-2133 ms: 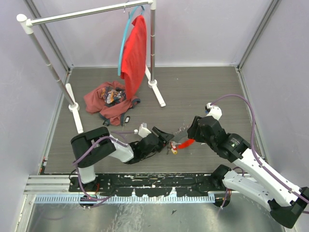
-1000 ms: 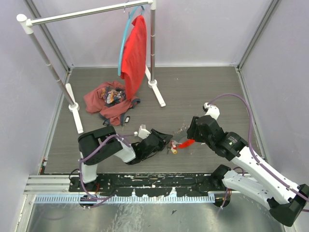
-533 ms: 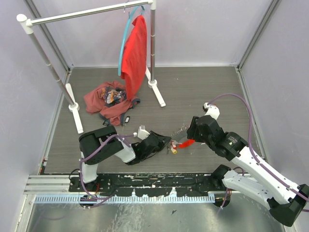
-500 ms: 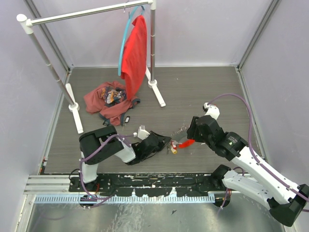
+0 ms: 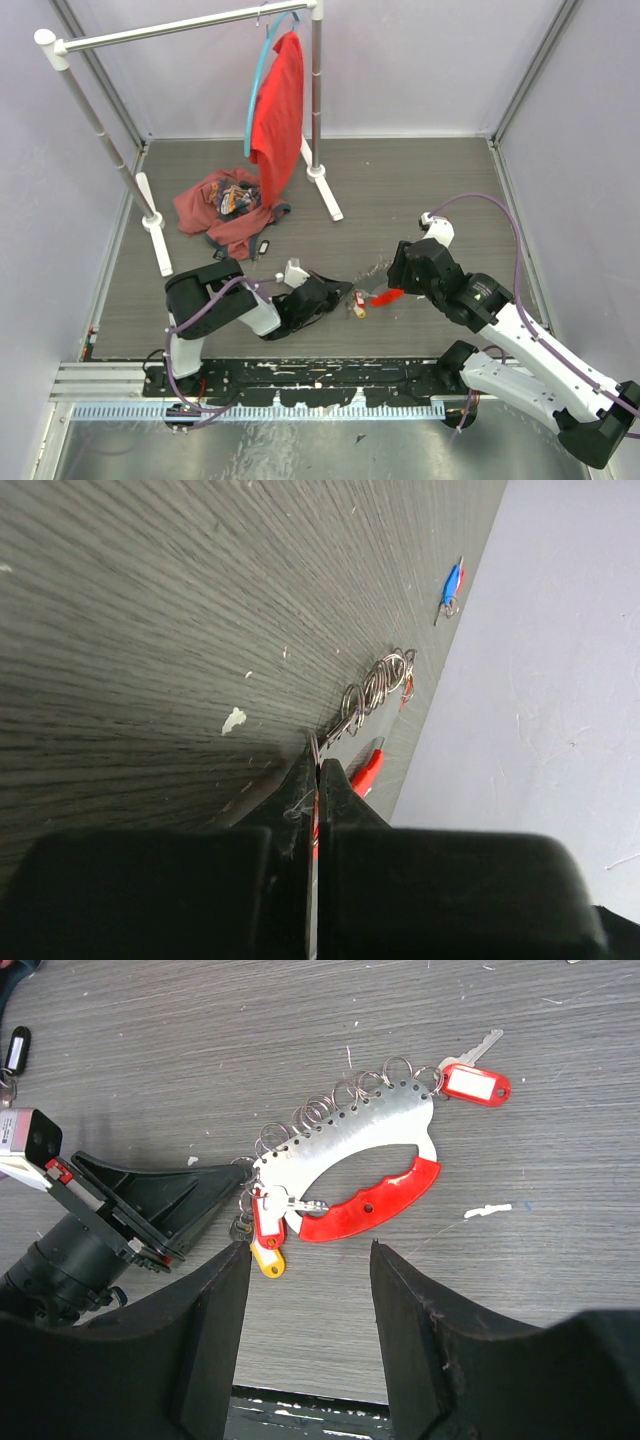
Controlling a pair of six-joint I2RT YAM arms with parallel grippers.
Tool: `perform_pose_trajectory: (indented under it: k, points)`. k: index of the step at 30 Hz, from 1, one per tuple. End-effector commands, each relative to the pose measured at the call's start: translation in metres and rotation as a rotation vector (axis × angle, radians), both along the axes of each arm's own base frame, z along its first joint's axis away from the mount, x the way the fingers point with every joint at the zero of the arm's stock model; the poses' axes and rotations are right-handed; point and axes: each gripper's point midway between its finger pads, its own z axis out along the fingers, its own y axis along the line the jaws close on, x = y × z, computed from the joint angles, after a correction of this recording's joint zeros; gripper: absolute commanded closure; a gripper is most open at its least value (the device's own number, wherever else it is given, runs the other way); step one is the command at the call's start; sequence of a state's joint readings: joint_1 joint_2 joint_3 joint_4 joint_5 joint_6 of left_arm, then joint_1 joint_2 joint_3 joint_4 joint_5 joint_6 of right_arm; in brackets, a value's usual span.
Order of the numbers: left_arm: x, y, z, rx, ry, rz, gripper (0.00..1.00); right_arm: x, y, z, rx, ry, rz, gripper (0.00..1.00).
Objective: Put the keys on the keyring
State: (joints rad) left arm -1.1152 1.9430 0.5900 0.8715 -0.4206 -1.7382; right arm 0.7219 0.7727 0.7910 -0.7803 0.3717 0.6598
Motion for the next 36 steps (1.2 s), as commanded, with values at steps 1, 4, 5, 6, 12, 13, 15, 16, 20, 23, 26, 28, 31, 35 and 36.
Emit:
perform_pose_trajectory:
  k: [1, 4, 5, 6, 12, 13, 15, 16, 20, 23, 26, 28, 31, 35, 36]
  points:
    - [-0.002, 0.009, -0.014, 0.069, -0.016, -0.015, 1.00, 0.006, 0.005, 0.017, 0.030, -0.048, 0.004, 0.43]
    - [0.000, 0.009, -0.004, 0.063, -0.059, -0.025, 1.00, 0.006, 0.004, 0.018, 0.031, -0.049, 0.004, 0.43]
    - [0.001, 0.009, -0.001, 0.070, -0.070, -0.032, 1.00, 0.006, 0.004, 0.019, 0.033, -0.051, 0.004, 0.43]
    - [0.002, 0.008, 0.002, 0.076, -0.082, -0.042, 1.00, 0.006, 0.004, 0.019, 0.035, -0.051, 0.004, 0.43]
    - [0.002, 0.001, 0.015, 0.147, -0.145, -0.128, 1.00, 0.005, 0.003, 0.023, 0.035, -0.060, 0.004, 0.43]
    - [0.002, -0.001, 0.018, 0.164, -0.160, -0.144, 1.00, 0.005, 0.003, 0.023, 0.034, -0.061, 0.002, 0.43]
    - [0.003, -0.006, 0.028, 0.194, -0.192, -0.171, 1.00, 0.006, 0.003, 0.023, 0.034, -0.061, 0.002, 0.43]
    - [0.005, -0.008, 0.034, 0.210, -0.212, -0.186, 1.00, 0.005, 0.003, 0.024, 0.035, -0.060, 0.004, 0.43]
    - [0.007, -0.016, 0.054, 0.305, -0.296, -0.276, 1.00, 0.005, 0.003, 0.025, 0.038, -0.063, 0.005, 0.43]
    - [0.008, -0.019, 0.067, 0.394, -0.343, -0.338, 1.00, 0.005, 0.001, 0.027, 0.037, -0.069, -0.002, 0.43]
    - [0.009, -0.020, 0.077, 0.472, -0.374, -0.384, 1.00, 0.004, -0.003, 0.030, 0.042, -0.082, -0.014, 0.43]
    - [0.010, -0.019, 0.082, 0.510, -0.395, -0.410, 1.00, 0.003, -0.006, 0.035, 0.047, -0.099, -0.027, 0.43]
    - [0.011, -0.021, 0.092, 0.559, -0.436, -0.449, 1.00, 0.002, -0.012, 0.045, 0.064, -0.135, -0.043, 0.44]
    - [0.008, -0.022, 0.108, 0.643, -0.517, -0.548, 1.00, -0.001, -0.017, 0.062, 0.102, -0.205, -0.040, 0.44]
    - [0.007, -0.023, 0.117, 0.659, -0.553, -0.577, 1.00, -0.002, -0.019, 0.067, 0.115, -0.226, -0.040, 0.44]
